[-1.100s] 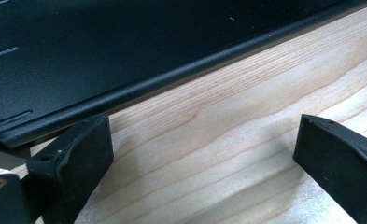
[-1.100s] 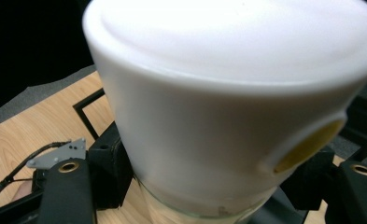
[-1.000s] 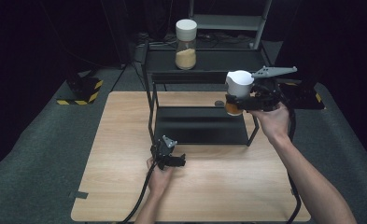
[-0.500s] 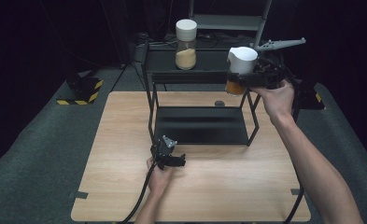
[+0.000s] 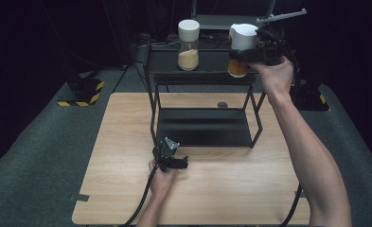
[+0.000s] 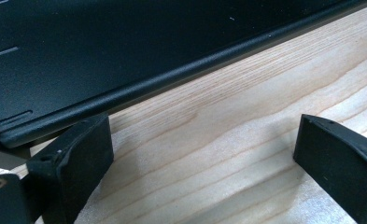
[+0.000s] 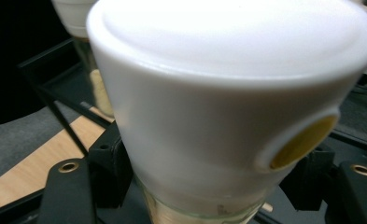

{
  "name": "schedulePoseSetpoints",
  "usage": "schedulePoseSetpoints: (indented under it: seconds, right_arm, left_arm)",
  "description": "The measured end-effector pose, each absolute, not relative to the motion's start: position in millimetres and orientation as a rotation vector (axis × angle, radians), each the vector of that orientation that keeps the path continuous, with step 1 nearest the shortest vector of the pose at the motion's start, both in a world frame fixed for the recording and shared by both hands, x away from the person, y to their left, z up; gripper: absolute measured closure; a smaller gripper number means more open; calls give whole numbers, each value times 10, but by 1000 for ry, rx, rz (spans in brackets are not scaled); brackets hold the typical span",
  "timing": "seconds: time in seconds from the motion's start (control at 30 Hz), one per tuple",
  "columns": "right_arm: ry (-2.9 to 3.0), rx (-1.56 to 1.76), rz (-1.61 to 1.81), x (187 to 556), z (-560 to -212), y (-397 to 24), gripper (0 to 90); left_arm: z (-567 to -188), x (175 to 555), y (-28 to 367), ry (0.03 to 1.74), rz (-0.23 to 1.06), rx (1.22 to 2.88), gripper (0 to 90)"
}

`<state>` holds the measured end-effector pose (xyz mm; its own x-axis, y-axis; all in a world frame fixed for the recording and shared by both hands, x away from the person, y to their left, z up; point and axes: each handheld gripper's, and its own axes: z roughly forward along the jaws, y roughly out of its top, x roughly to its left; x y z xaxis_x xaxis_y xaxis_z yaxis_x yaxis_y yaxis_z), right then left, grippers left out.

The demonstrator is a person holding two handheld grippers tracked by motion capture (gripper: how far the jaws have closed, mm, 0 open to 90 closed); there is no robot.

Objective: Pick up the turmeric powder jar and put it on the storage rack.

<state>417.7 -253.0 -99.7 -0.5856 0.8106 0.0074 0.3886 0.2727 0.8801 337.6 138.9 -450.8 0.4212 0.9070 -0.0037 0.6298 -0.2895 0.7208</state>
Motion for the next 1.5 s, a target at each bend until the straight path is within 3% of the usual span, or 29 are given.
schedulePoseSetpoints:
  seconds: [0.8,1.5]
  right_arm:
    - [2000,1229,1168,4561,-1154,-2150,301]
    - [2011,1192,1180,4585,-1227,-2141,296]
  left_arm:
    - [-4513,3374,1388,1295,549,2024,47]
    - [-4515,3373,1387,1295,549,2022,47]
